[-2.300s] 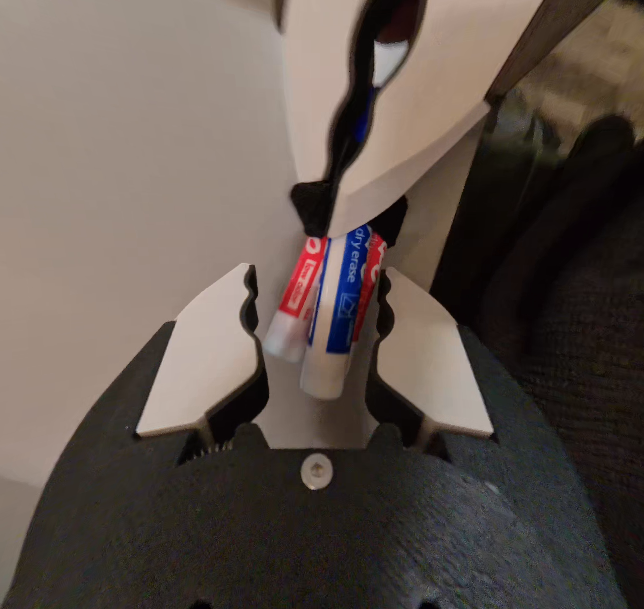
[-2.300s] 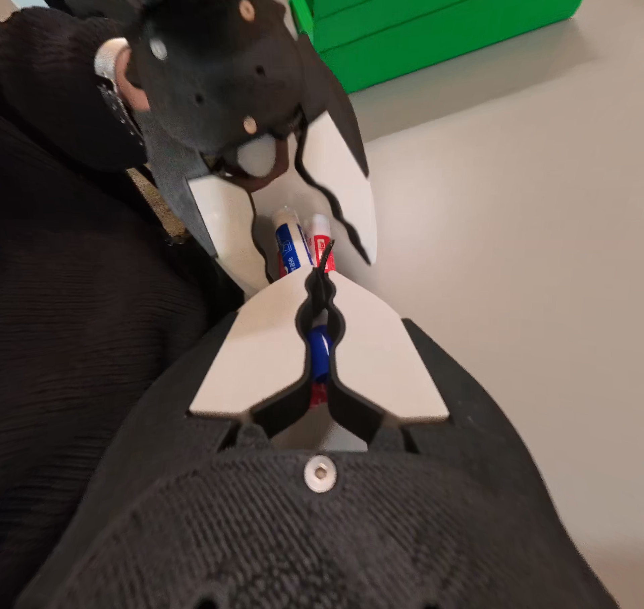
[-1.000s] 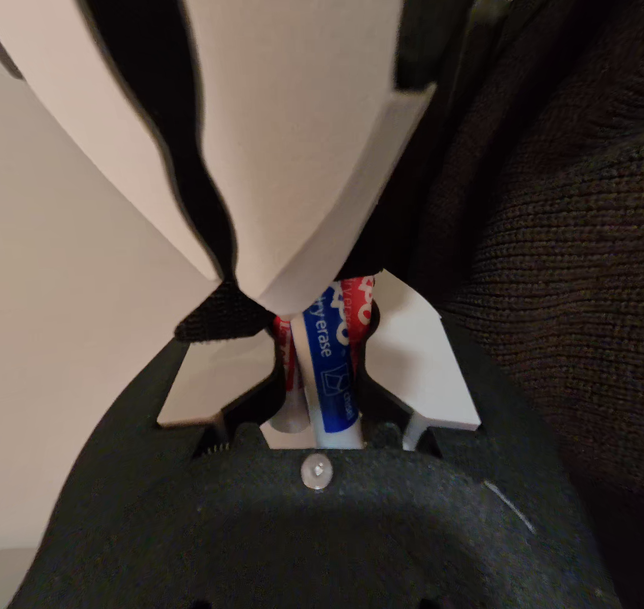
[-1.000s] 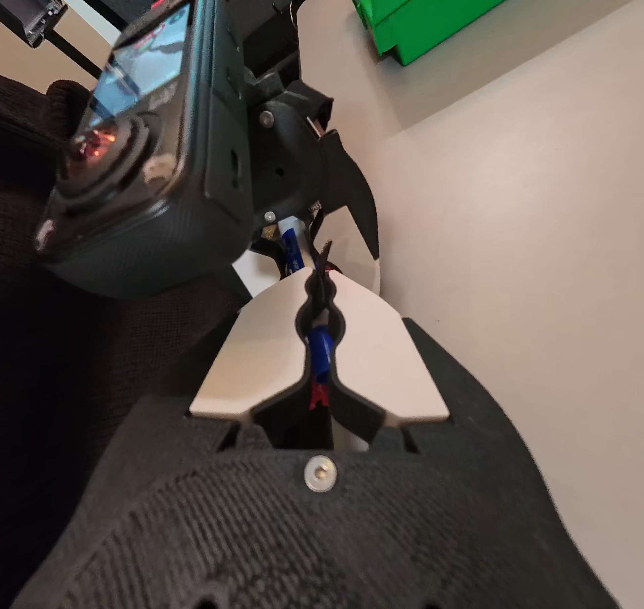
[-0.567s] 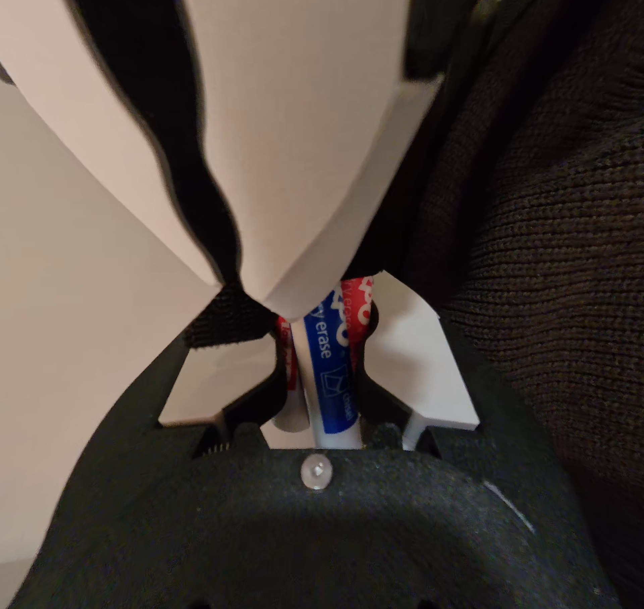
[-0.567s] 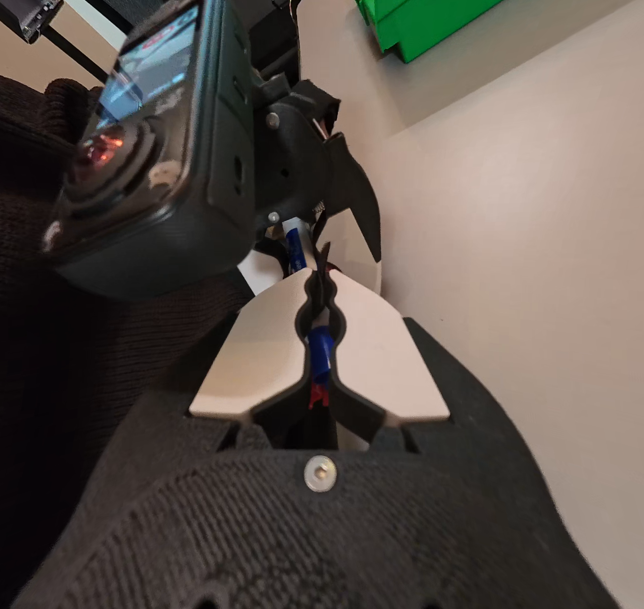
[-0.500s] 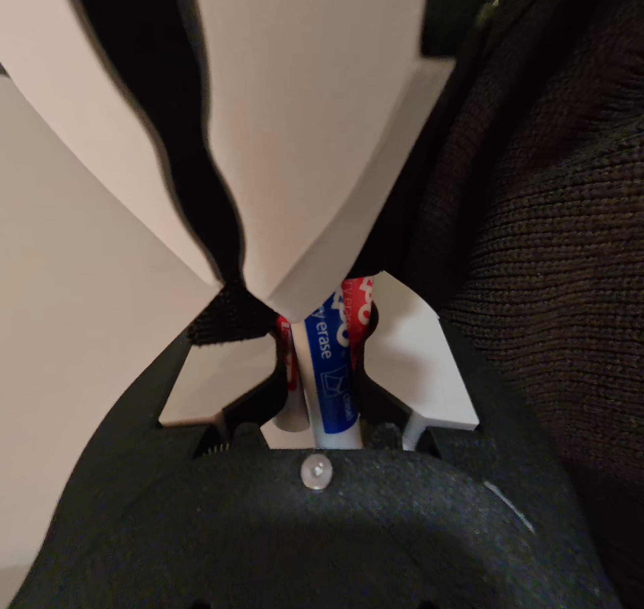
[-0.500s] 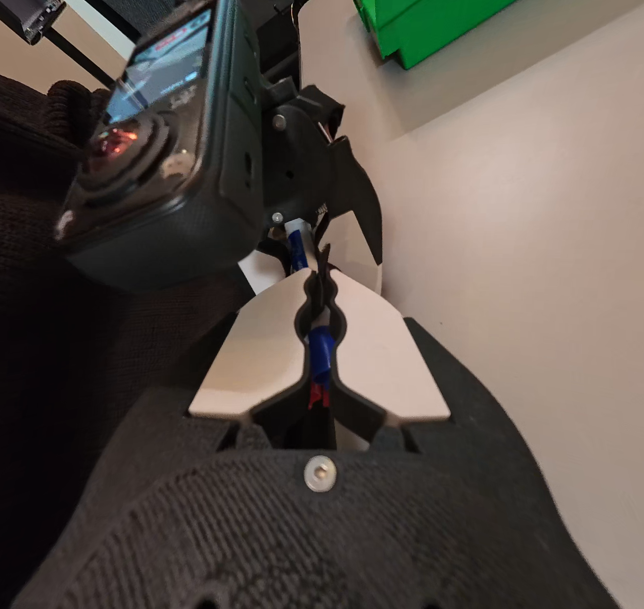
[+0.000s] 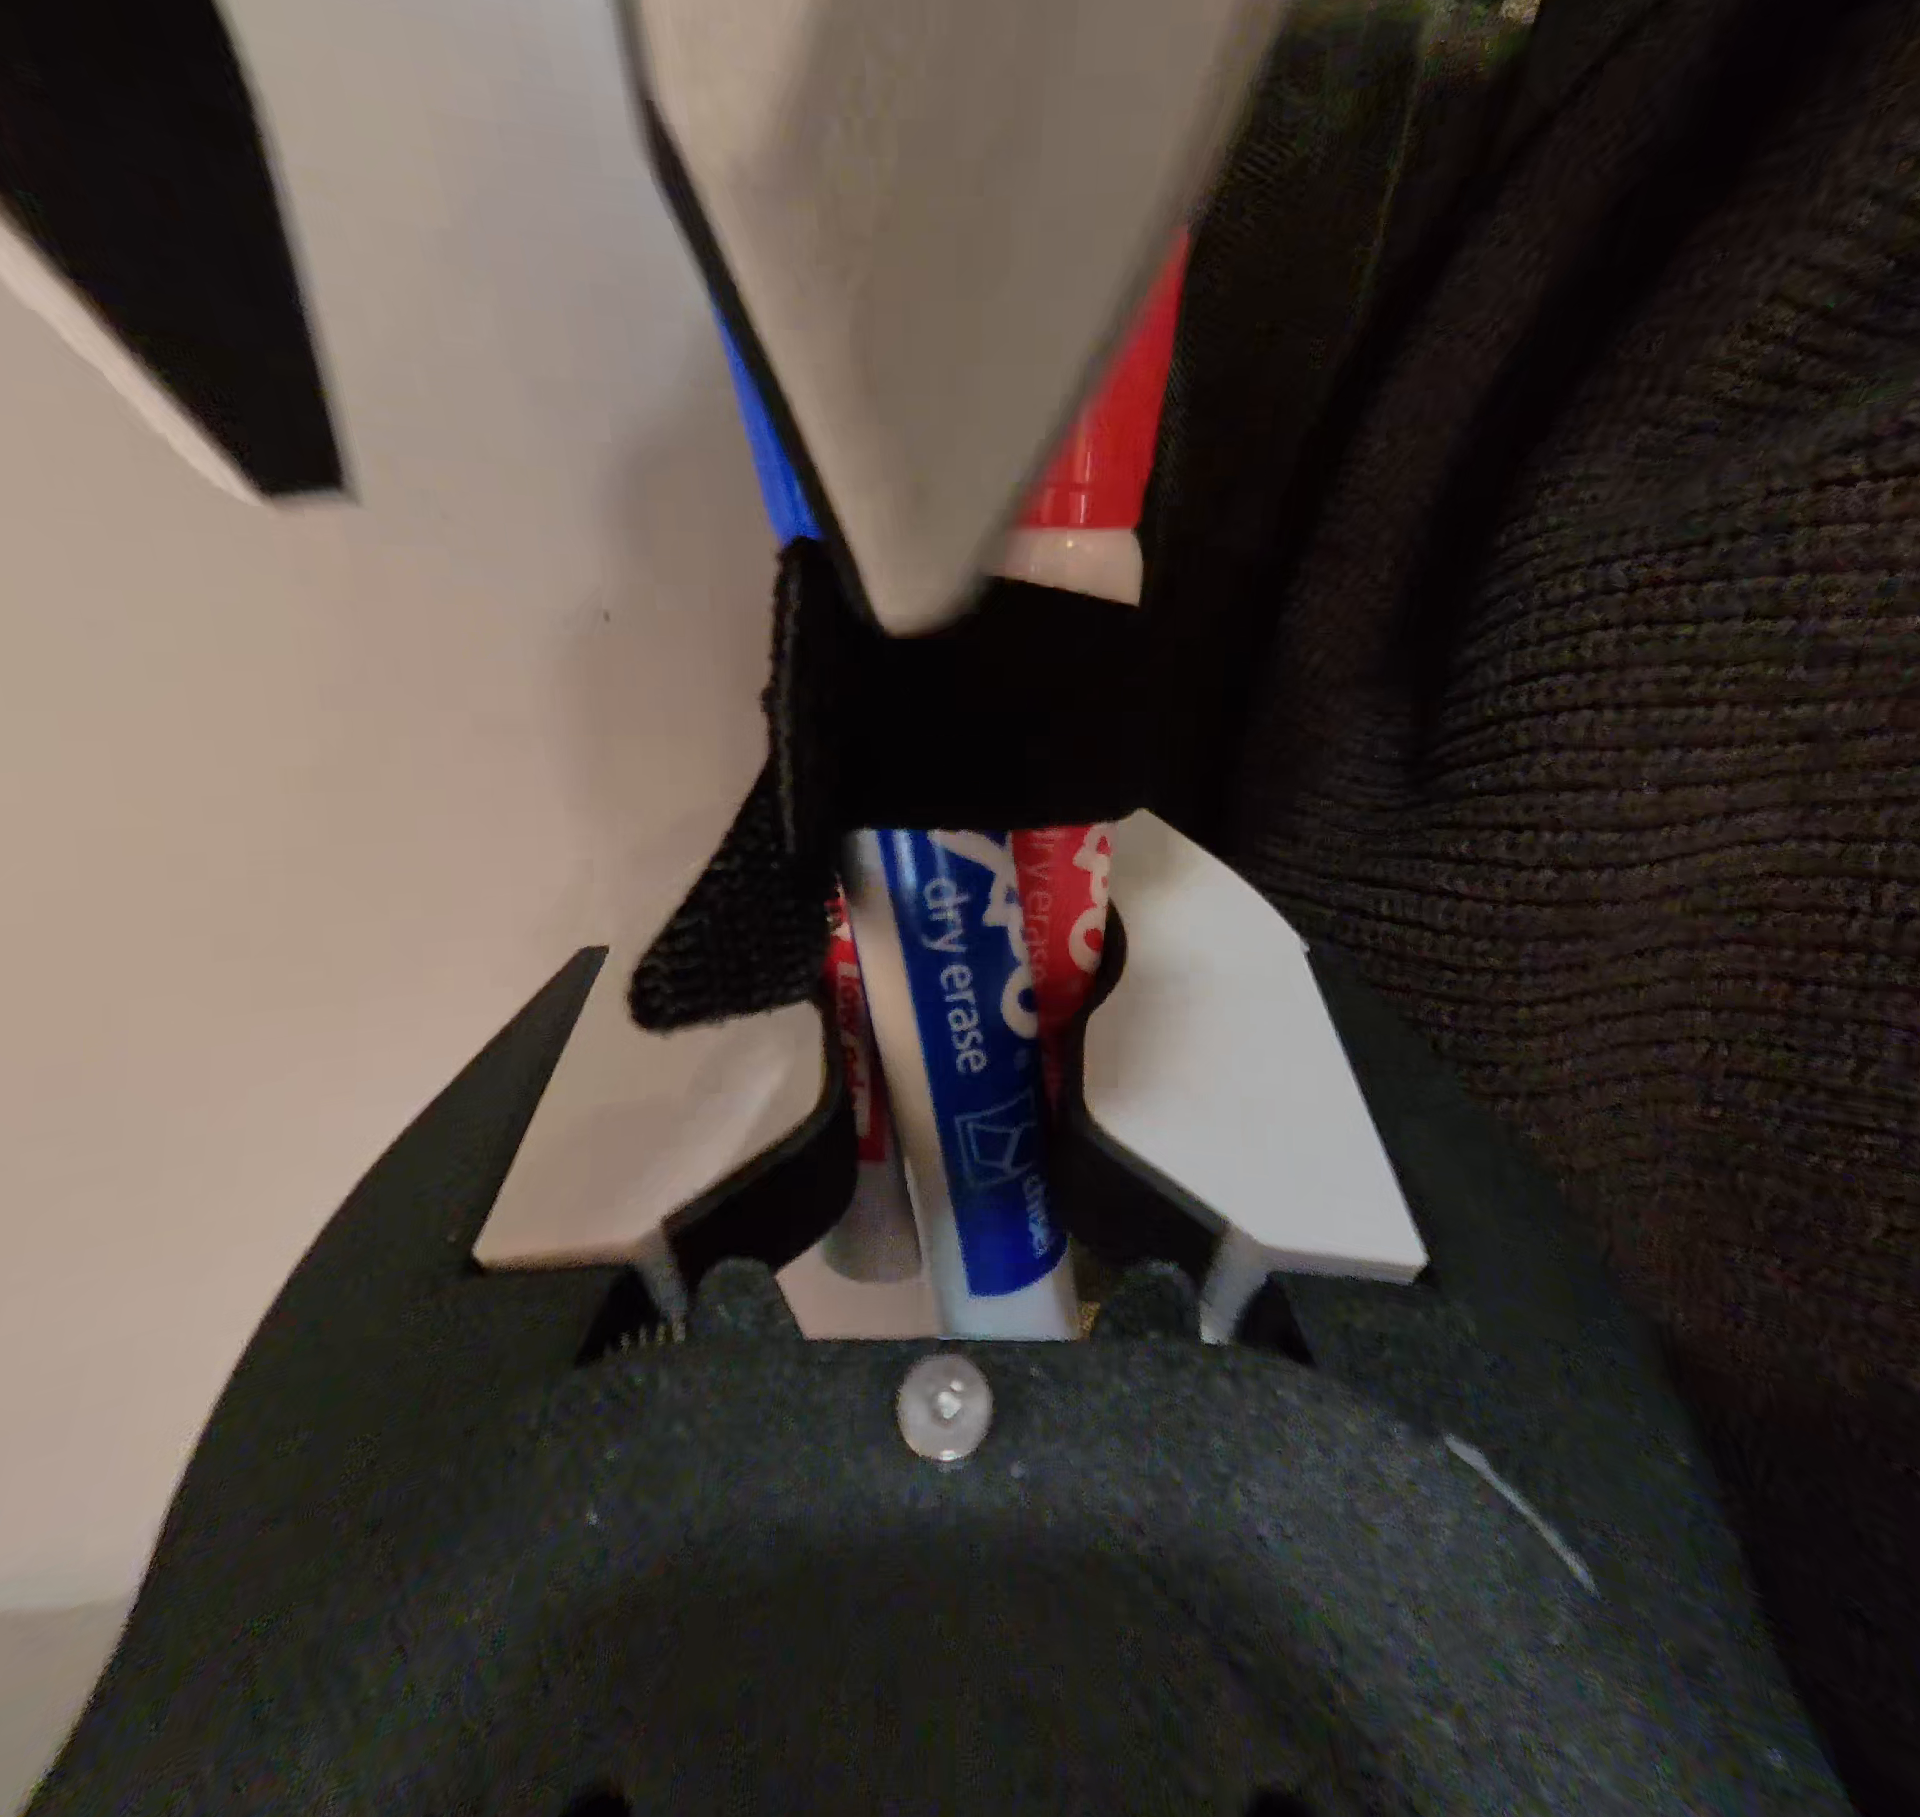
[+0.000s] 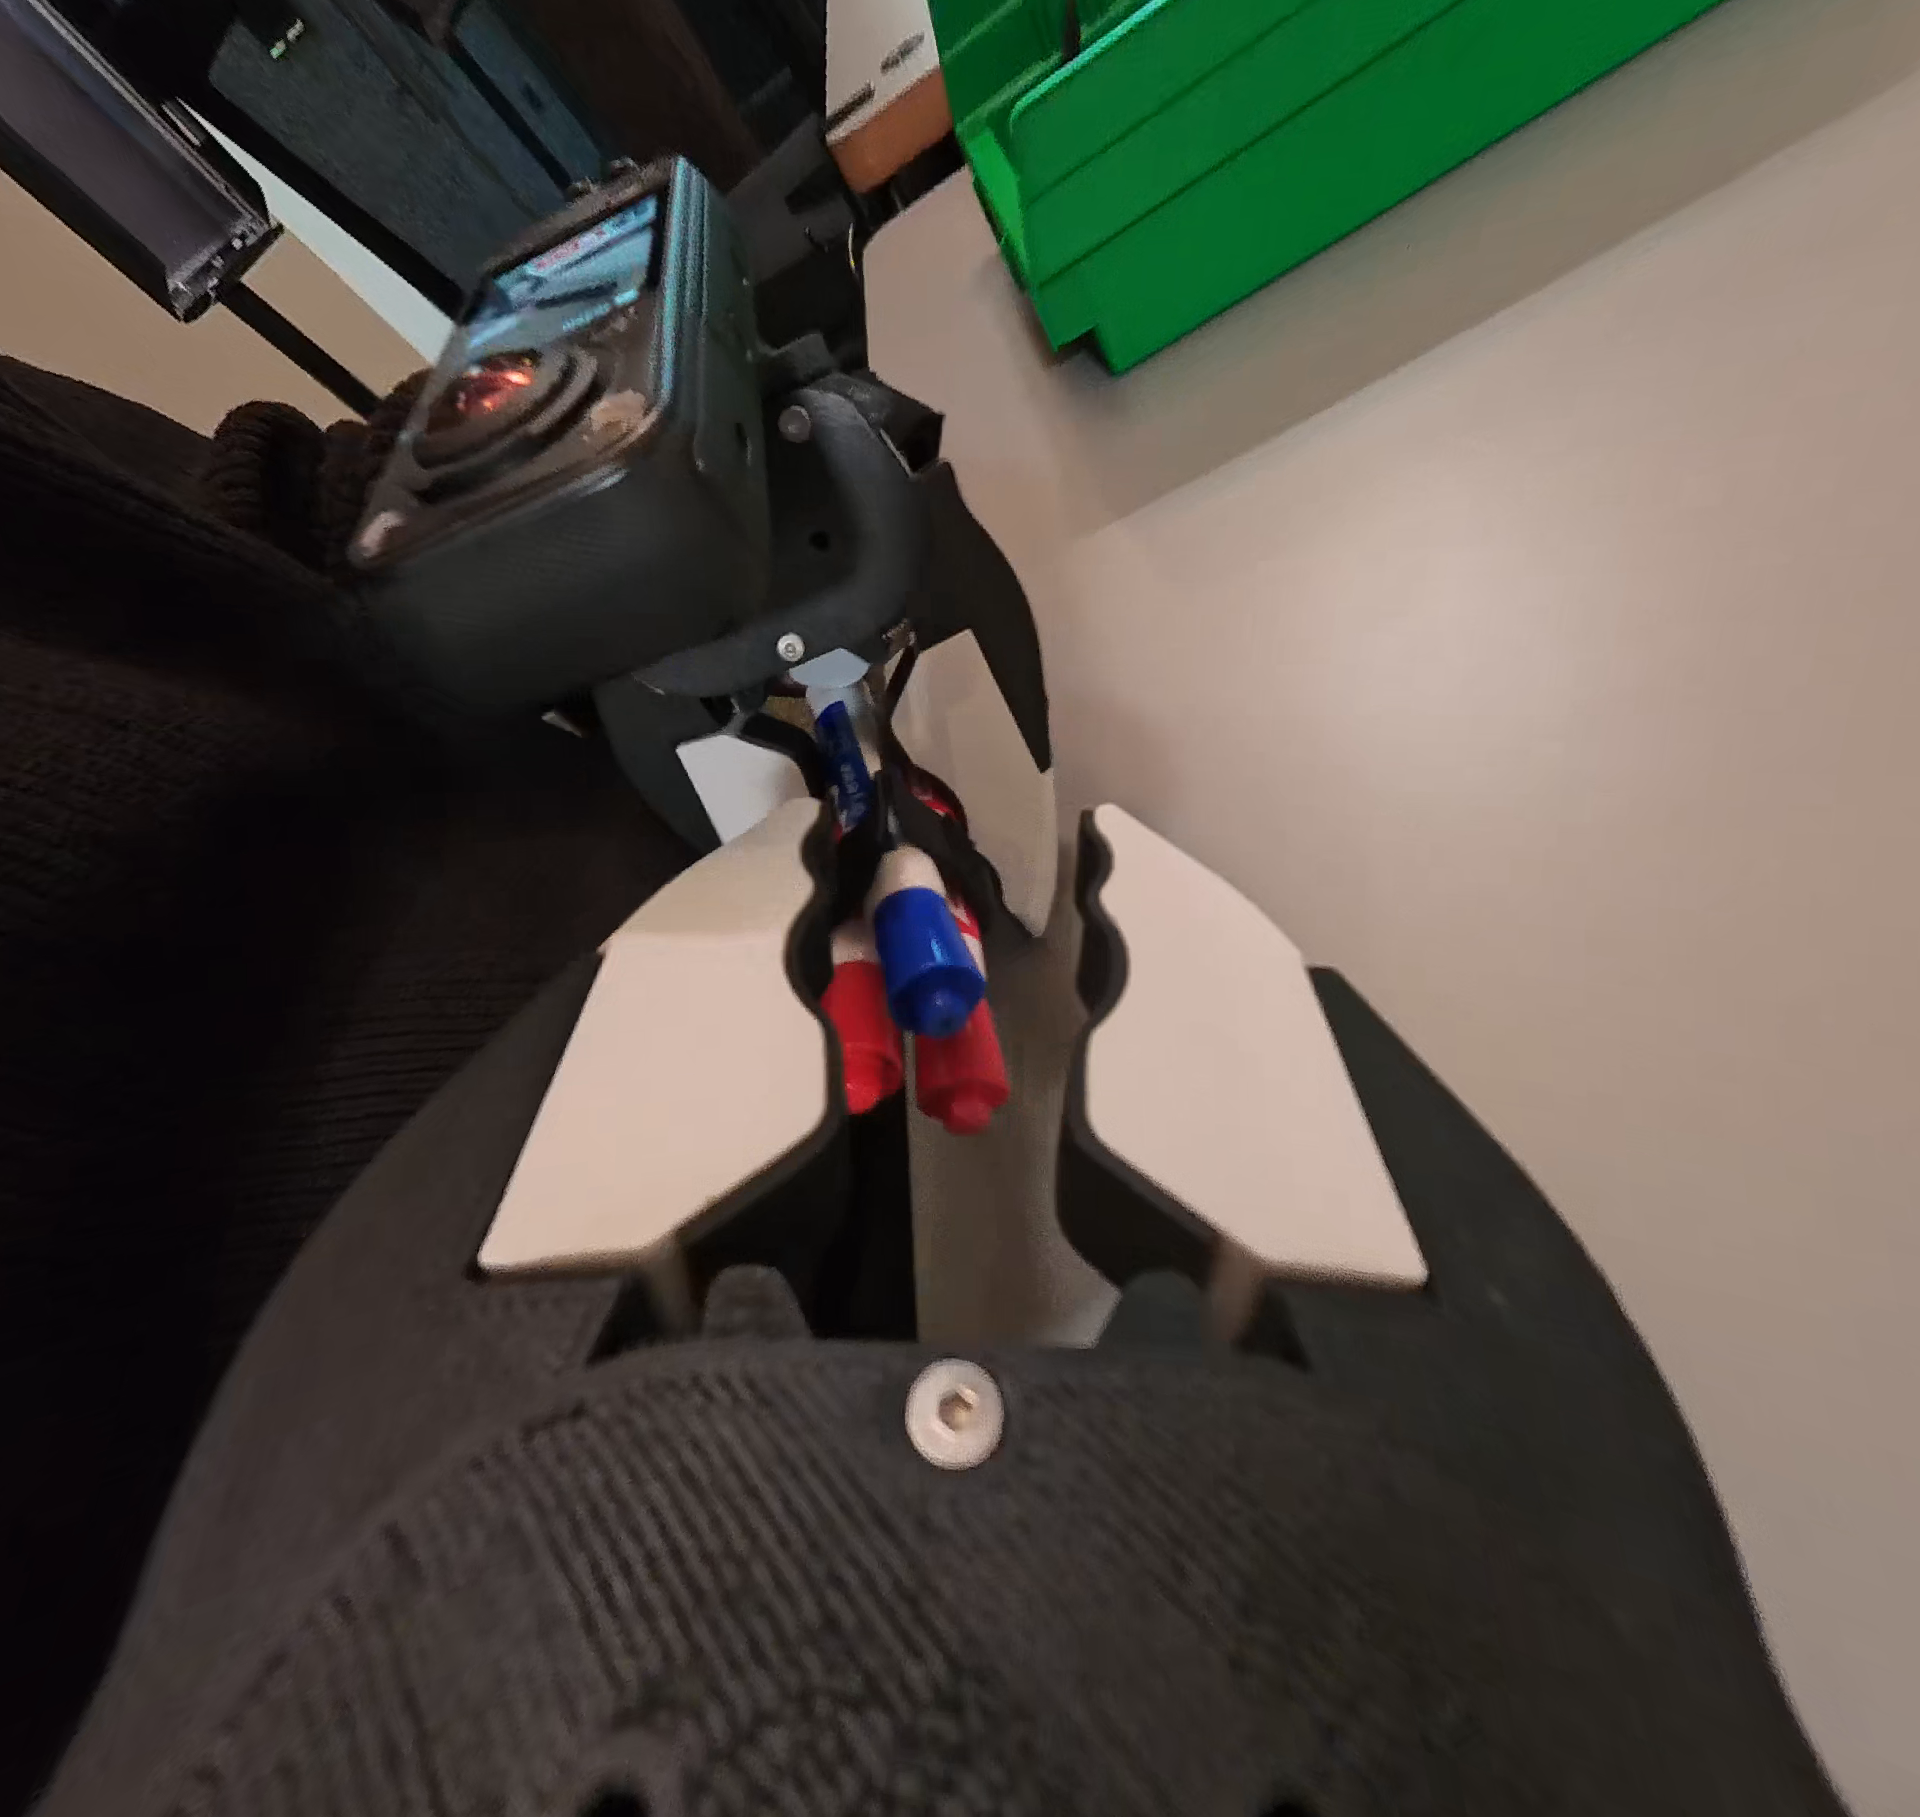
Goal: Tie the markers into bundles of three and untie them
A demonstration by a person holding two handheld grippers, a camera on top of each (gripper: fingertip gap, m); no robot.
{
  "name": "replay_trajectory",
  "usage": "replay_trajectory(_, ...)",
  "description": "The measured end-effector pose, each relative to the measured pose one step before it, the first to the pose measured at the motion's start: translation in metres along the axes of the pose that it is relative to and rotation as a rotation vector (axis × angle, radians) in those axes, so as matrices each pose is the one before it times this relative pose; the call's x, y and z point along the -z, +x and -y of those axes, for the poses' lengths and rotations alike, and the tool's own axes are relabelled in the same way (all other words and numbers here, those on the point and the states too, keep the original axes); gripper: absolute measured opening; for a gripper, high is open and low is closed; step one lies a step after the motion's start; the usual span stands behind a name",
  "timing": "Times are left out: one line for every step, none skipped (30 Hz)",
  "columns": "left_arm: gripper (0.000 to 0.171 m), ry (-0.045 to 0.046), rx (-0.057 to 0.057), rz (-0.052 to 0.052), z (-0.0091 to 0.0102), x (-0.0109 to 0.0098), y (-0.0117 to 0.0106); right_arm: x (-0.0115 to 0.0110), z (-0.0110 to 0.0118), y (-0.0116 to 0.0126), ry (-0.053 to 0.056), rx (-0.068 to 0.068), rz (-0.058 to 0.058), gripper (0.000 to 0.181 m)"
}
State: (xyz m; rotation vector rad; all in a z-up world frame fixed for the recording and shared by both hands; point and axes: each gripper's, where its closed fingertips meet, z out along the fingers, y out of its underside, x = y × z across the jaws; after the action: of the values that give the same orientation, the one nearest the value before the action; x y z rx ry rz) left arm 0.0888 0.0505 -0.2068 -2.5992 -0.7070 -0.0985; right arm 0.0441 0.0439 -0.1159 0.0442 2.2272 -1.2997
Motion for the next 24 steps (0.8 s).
replay_trajectory(0.043,-0.01080,0.0018,-0.0121,-0.00204,0.00088,0.00156,0.00365,0.00227,0.00194,0.0175,0.0160,0.0023,0.045)
replay_trajectory(0.043,-0.01256,-0.0064,-0.0109,-0.00228,0.00080,0.00173,0.00292,0.00106,0.00043,0.0115,0.0242,0.0096,0.044)
replay_trajectory(0.043,-0.01194,-0.0109,-0.0113,-0.00229,0.00066,0.00198,0.00178,-0.00011,-0.00164,0.0047,0.0295,0.0175,0.045)
replay_trajectory(0.044,-0.00926,-0.0126,-0.0140,-0.00186,0.00036,0.00248,0.00054,-0.00138,-0.00318,-0.0014,0.0294,0.0234,0.044)
replay_trajectory(0.044,-0.00641,-0.0113,-0.0146,-0.00144,0.00009,0.00280,-0.00066,-0.00283,-0.00392,-0.0103,0.0214,0.0268,0.043)
replay_trajectory(0.044,-0.00384,-0.0092,-0.0145,-0.00084,-0.00012,0.00295,-0.00174,-0.00360,-0.00371,-0.0150,0.0106,0.0262,0.043)
replay_trajectory(0.044,-0.00353,-0.0093,-0.0147,-0.00051,-0.00025,0.00332,-0.00233,-0.00338,-0.00413,-0.0128,0.0029,0.0305,0.042)
replay_trajectory(0.044,-0.00302,-0.0072,-0.0194,-0.00041,-0.00053,0.00407,-0.00263,-0.00315,-0.00465,-0.0110,-0.0003,0.0353,0.039)
replay_trajectory(0.044,-0.00226,-0.0053,-0.0137,0.00004,-0.00061,0.00328,-0.00276,-0.00256,-0.00365,-0.0082,-0.0019,0.0277,0.038)
replay_trajectory(0.044,-0.00267,-0.0065,-0.0063,0.00012,-0.00065,0.00217,-0.00260,-0.00253,-0.00263,-0.0085,-0.0003,0.0213,0.038)
replay_trajectory(0.044,-0.00269,-0.0068,-0.0091,0.00017,-0.00057,0.00253,-0.00226,-0.00237,-0.00211,-0.0089,0.0026,0.0170,0.036)
replay_trajectory(0.044,-0.00221,-0.0050,-0.0157,0.00013,-0.00065,0.00344,-0.00204,-0.00148,-0.00123,-0.0035,0.0010,0.0104,0.034)
replay_trajectory(0.044,0.00080,-0.0061,-0.0183,0.00050,-0.00044,0.00374,-0.00176,-0.00051,-0.00061,0.0015,-0.0038,0.0076,0.031)
replay_trajectory(0.044,0.00413,-0.0075,-0.0159,0.00107,-0.00015,0.00347,-0.00127,0.00001,-0.00081,0.0040,-0.0045,0.0083,0.028)
replay_trajectory(0.044,0.00583,-0.0062,-0.0114,0.00141,0.00018,0.00277,-0.00079,0.00022,-0.00169,0.0046,-0.0024,0.0157,0.028)
replay_trajectory(0.044,0.00590,-0.0051,-0.0073,0.00155,0.00035,0.00196,-0.00035,0.00001,-0.00211,0.0048,-0.0046,0.0182,0.028)
replay_trajectory(0.044,0.00659,-0.0064,-0.0047,0.00164,0.00058,0.00170,0.00006,0.00025,-0.00136,0.0056,-0.0052,0.0128,0.025)
replay_trajectory(0.044,0.00835,-0.0055,-0.0102,0.00167,0.00067,0.00243,0.00026,0.00003,-0.00030,0.0047,-0.0024,0.0054,0.022)
replay_trajectory(0.044,0.00776,-0.0043,-0.0102,0.00153,0.00074,0.00249,0.00030,-0.00049,-0.00019,0.0006,0.0019,0.0043,0.021)
replay_trajectory(0.044,0.00453,-0.0042,-0.0054,0.00117,0.00053,0.00170,0.00019,-0.00069,0.00025,-0.0009,0.0013,0.0012,0.021)
replay_trajectory(0.044,0.00333,-0.0051,-0.0025,0.00103,0.00045,0.00135,0.00011,-0.00039,0.00015,0.0008,-0.0022,0.0029,0.021)
replay_trajectory(0.044,0.00334,-0.0037,-0.0043,0.00095,0.00036,0.00141,-0.00023,0.00054,-0.00206,0.0061,-0.0038,0.0174,0.022)
replay_trajectory(0.044,0.00383,-0.0038,-0.0052,0.00102,0.00032,0.00152,-0.00055,0.00139,-0.00422,0.0133,-0.0068,0.0314,0.024)
replay_trajectory(0.043,0.00544,-0.0046,-0.0085,0.00124,0.00026,0.00202,-0.00067,0.00203,-0.00470,0.0168,-0.0109,0.0366,0.026)
